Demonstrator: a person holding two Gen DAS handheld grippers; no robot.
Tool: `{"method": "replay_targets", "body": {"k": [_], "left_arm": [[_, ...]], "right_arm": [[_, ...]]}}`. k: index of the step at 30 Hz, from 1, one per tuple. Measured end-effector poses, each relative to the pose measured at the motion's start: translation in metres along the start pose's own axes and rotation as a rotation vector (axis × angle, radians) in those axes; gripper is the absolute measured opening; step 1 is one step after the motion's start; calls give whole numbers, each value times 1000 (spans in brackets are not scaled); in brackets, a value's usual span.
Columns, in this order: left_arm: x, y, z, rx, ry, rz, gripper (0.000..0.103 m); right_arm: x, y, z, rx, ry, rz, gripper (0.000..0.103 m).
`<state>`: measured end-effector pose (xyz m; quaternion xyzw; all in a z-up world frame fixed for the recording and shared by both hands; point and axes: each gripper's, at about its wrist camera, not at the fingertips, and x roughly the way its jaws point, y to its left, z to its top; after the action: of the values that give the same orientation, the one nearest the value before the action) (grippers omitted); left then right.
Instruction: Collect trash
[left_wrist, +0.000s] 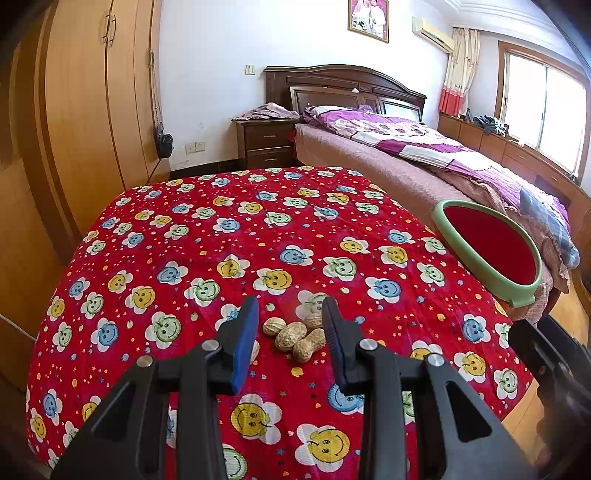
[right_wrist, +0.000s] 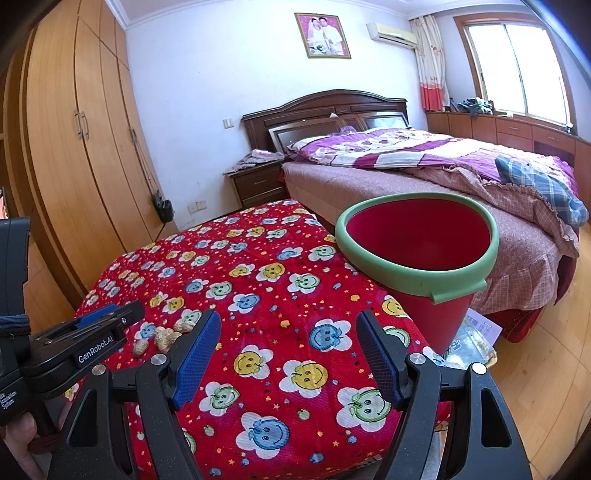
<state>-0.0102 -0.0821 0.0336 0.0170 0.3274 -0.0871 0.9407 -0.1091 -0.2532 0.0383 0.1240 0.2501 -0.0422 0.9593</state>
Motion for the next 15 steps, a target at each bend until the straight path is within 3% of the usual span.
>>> {"method": "replay_targets", "body": {"k": [15], "left_arm": [[0, 3, -1, -6, 0, 3, 35]], "right_arm": [[1, -1, -1, 3, 5, 0, 77]]}}
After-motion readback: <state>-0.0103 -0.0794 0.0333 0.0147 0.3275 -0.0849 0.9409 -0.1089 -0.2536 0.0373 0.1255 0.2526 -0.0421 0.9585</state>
